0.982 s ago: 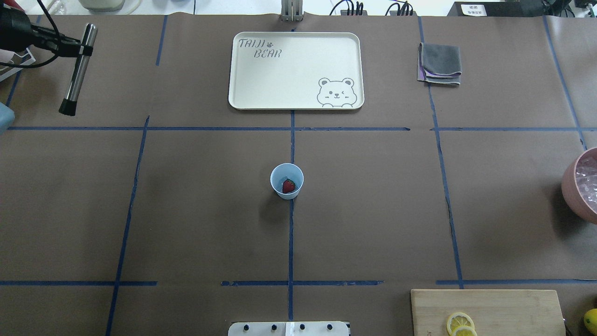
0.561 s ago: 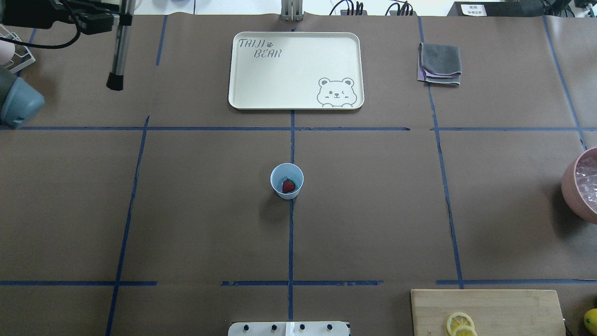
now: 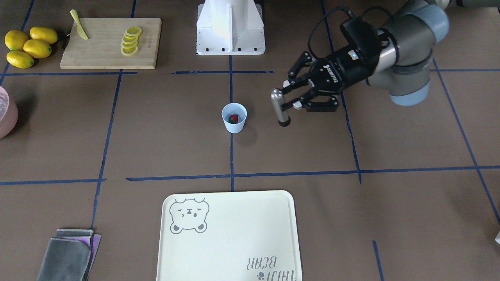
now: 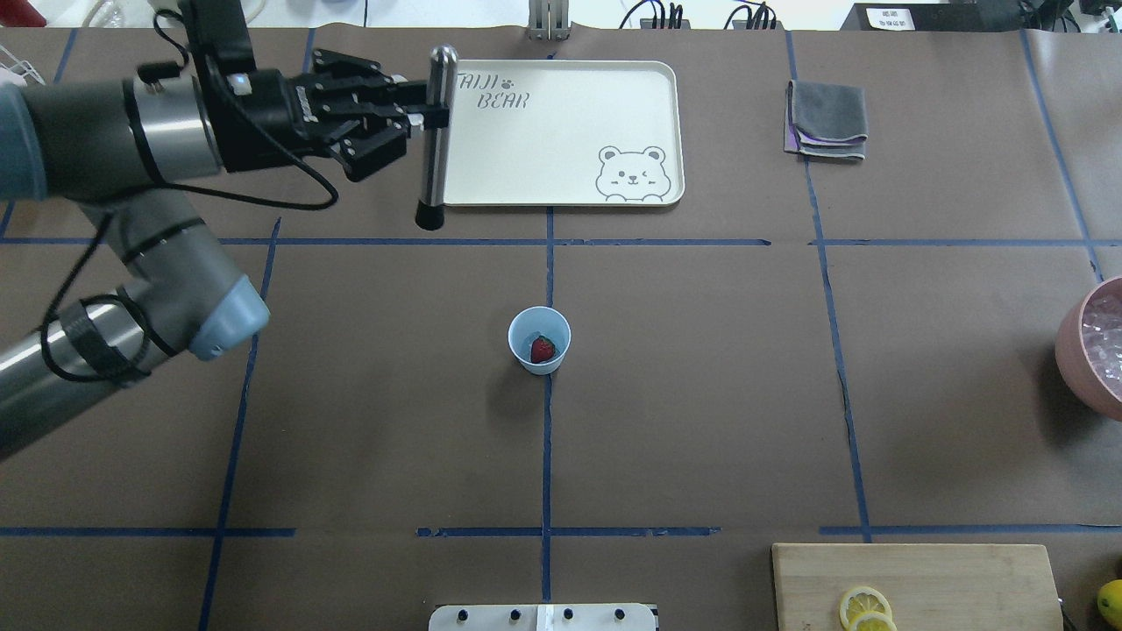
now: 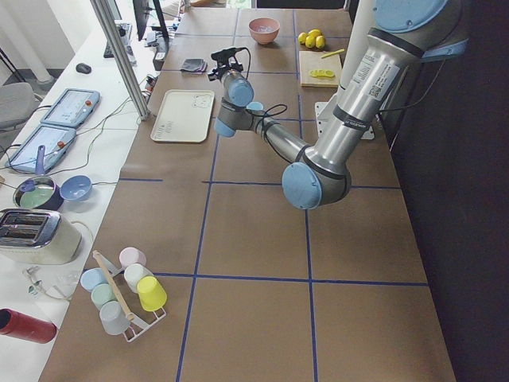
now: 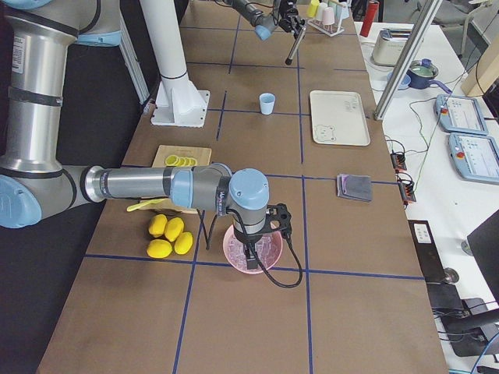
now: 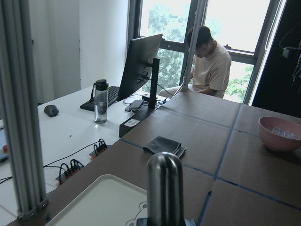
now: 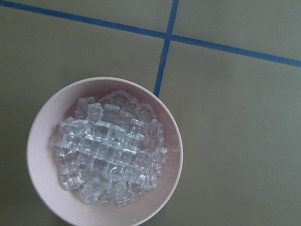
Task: Mash ice and strawberries in cup
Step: 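Carry the metal rod with the left gripper over the light-blue cup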
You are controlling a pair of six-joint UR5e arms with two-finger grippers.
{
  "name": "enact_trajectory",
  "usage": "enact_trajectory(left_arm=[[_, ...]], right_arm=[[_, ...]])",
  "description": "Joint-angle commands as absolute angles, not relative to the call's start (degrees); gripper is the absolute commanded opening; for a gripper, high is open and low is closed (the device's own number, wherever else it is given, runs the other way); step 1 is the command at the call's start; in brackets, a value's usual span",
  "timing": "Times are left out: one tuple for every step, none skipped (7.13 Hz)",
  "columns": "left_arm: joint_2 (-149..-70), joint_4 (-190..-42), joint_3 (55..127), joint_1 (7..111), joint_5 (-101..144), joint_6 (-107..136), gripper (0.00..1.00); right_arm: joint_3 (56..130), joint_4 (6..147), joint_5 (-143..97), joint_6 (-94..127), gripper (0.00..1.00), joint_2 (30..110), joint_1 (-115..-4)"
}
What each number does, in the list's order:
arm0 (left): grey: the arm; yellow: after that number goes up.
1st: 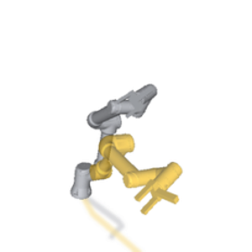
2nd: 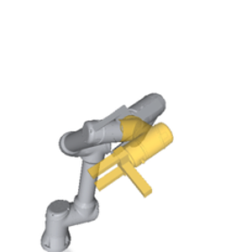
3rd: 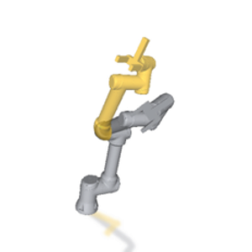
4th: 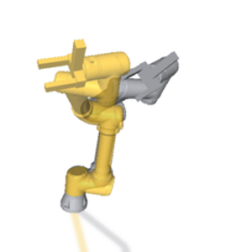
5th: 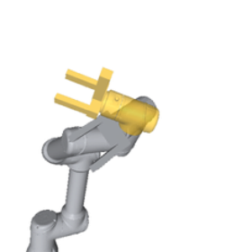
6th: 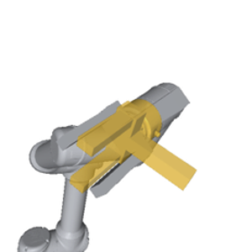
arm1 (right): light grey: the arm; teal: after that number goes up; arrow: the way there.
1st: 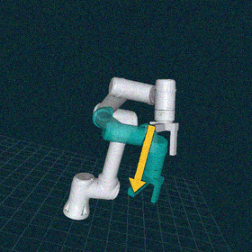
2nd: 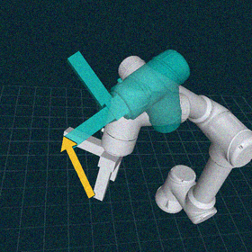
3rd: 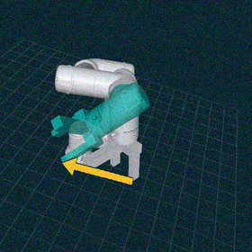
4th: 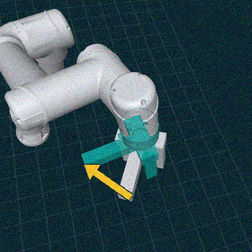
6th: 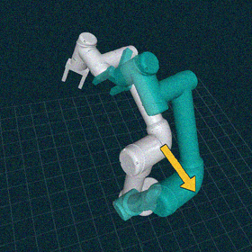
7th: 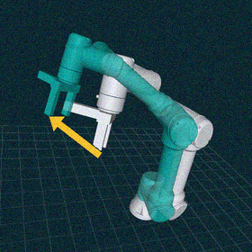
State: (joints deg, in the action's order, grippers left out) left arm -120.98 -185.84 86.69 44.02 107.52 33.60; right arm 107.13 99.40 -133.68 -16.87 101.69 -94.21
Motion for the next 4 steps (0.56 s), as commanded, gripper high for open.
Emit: enact_trajectory(left_arm=[[-121.6,-195.0,83.9,38.1,102.0,32.5,0.0],[-122.0,-195.4,82.8,34.8,100.4,26.5,0.0],[-121.8,-198.2,81.6,28.8,94.0,20.9,0.0],[-121.6,-200.5,79.6,26.0,91.7,19.1,0.0]], right_arm=[[107.1,99.1,-133.7,-16.9,0.99,101.5,-94.3],[107.1,99.1,-133.7,-16.7,0.99,101.5,-94.3],[107.3,99.1,-133.7,-16.7,0.99,101.6,-94.4],[107.6,99.1,-133.7,-16.3,0.99,101.5,-94.4]])
